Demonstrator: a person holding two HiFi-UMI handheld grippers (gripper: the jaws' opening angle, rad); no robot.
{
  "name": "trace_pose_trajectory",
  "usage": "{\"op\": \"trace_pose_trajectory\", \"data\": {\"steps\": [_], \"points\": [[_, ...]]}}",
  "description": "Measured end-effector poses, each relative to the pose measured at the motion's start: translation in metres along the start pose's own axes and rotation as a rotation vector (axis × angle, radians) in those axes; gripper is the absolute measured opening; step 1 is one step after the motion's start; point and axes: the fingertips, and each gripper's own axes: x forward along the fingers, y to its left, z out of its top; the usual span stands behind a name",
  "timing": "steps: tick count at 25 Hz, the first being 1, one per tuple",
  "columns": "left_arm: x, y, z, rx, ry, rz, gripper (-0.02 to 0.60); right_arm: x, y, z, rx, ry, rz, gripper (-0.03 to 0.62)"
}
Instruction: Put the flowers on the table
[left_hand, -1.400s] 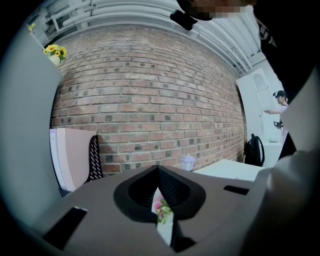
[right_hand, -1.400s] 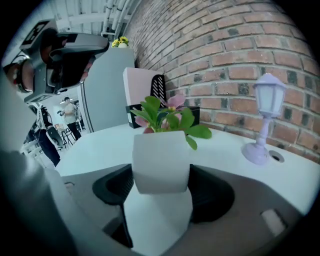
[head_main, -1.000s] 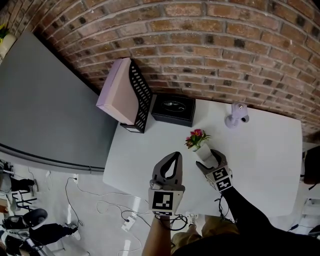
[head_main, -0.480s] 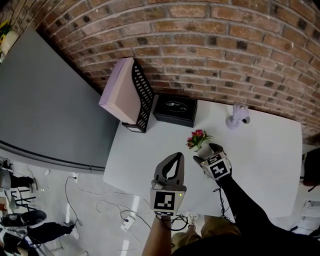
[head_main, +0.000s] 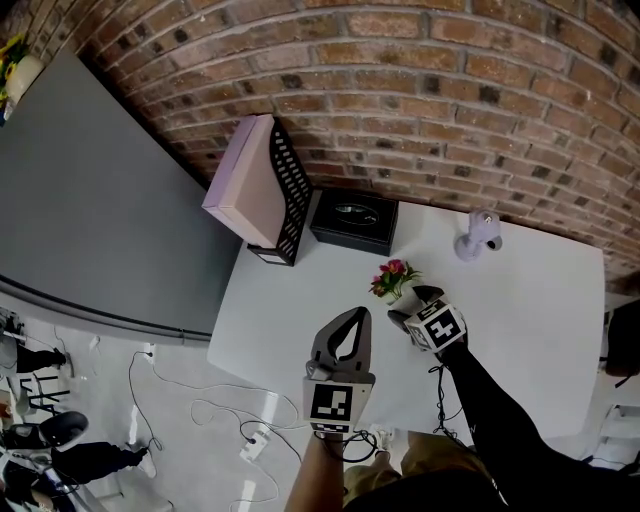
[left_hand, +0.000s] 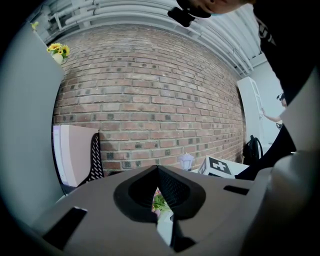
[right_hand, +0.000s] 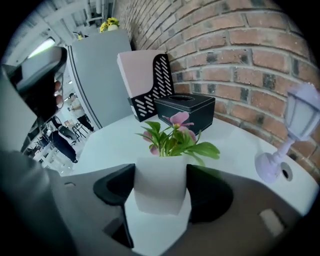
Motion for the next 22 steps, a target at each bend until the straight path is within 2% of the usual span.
{"op": "trace_pose_trajectory", "data": {"steps": [4,6,8,13,18,22], "points": [[-0.001,-0.001,-0.003,-0.004,0.007,-0.002,0.008,-0.014,0.006,0.02,-0.004,-0.214,0.055,0.327],[-0.001,-0.001,-0.005,-0.008,0.012,-0.006,0.008,-0.021,0.01,0.03,-0.035,-0.359,0.072,0.327],[-0.001,-0.004,-0.006,-0.012,0.02,-0.014,0.008,-0.022,0.013,0.031,-0.07,-0.457,0.071,0.327],[0.0,-0.007,-0.009,-0.007,0.02,-0.018,0.008,-0.007,0.012,0.003,-0.062,-0.455,0.047,0.327],[-0.002,-0.004,-0.011,-0.009,0.018,-0.009,0.008,-0.014,0.014,-0.007,-0.074,-0.459,0.036,0.328],[-0.004,-0.005,-0.01,-0.01,0.012,-0.011,0.008,-0.018,0.014,-0.017,-0.091,-0.422,0.024,0.328]]}}
